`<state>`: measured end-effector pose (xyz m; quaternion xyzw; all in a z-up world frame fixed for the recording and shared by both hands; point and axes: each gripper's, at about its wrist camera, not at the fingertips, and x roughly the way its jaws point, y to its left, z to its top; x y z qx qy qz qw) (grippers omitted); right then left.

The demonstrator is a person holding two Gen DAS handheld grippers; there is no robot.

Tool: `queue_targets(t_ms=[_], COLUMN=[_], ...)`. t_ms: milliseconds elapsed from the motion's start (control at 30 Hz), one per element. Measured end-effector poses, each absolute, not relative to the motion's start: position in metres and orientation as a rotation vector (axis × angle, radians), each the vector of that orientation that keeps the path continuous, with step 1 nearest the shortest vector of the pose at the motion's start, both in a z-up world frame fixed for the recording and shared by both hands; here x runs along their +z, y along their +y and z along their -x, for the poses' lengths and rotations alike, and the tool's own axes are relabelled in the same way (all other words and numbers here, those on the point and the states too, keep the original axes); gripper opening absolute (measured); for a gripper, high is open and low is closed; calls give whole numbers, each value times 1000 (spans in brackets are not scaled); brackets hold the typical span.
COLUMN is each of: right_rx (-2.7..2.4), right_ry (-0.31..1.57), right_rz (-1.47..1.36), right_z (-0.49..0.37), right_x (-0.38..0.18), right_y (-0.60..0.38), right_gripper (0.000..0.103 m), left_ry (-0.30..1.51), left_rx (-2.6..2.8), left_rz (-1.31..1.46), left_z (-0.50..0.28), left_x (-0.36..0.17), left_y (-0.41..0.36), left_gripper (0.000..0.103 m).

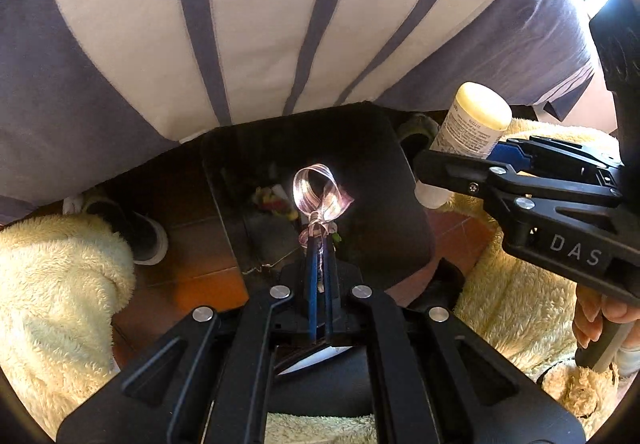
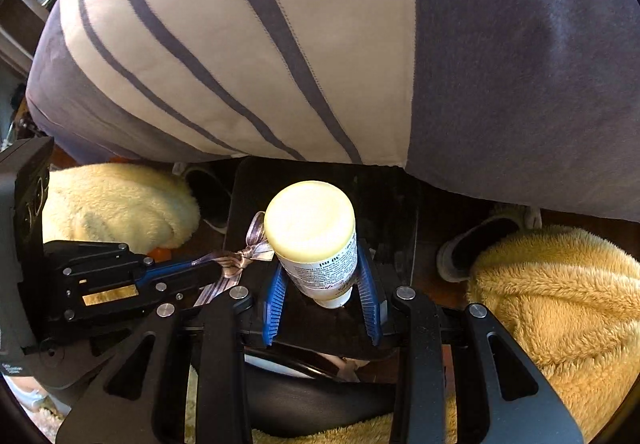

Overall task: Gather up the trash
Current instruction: 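Open both grippers over the bin, dropping ribbon and bottle, then raise both tools back over the bed toward the remaining items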

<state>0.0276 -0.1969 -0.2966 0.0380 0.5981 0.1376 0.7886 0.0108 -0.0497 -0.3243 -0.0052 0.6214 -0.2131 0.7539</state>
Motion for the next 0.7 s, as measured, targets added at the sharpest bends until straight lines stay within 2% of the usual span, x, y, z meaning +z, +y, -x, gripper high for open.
queue_targets(t_ms=[133,233,300,467,500,600,700], right_rx=[284,271,265,226,218,199,199], right_ry=[1302,1295,1284,1228,1218,1181,1148], right_rz=[-83,-88,-91,-86,-85,-82,-100], right_z=[-30,-33,-33,-30,-30,-28,-25], right_x=[-299,-297,-295,-281,-278,-265,-250], right_y=[-198,-199,-202,-210,-211,-215,-220], right_gripper=[36,50,53,84,87,93,94], left_ry=[1357,1351,1344,1315,1308,1280,1229], left_rx=[-453,-438,-428,-398,-389,-370,-354], left_rz=[7,9,7,9,12,14,-2], left_z=[-12,-12,-11,-11,-11,-11,-8], left_x=[-323,-320,-317,-306,-303,-290,-269], left_y=[-52,-49,-48,-41,-39,-34,-30], left_gripper=[18,33,43,76,83,91,93])
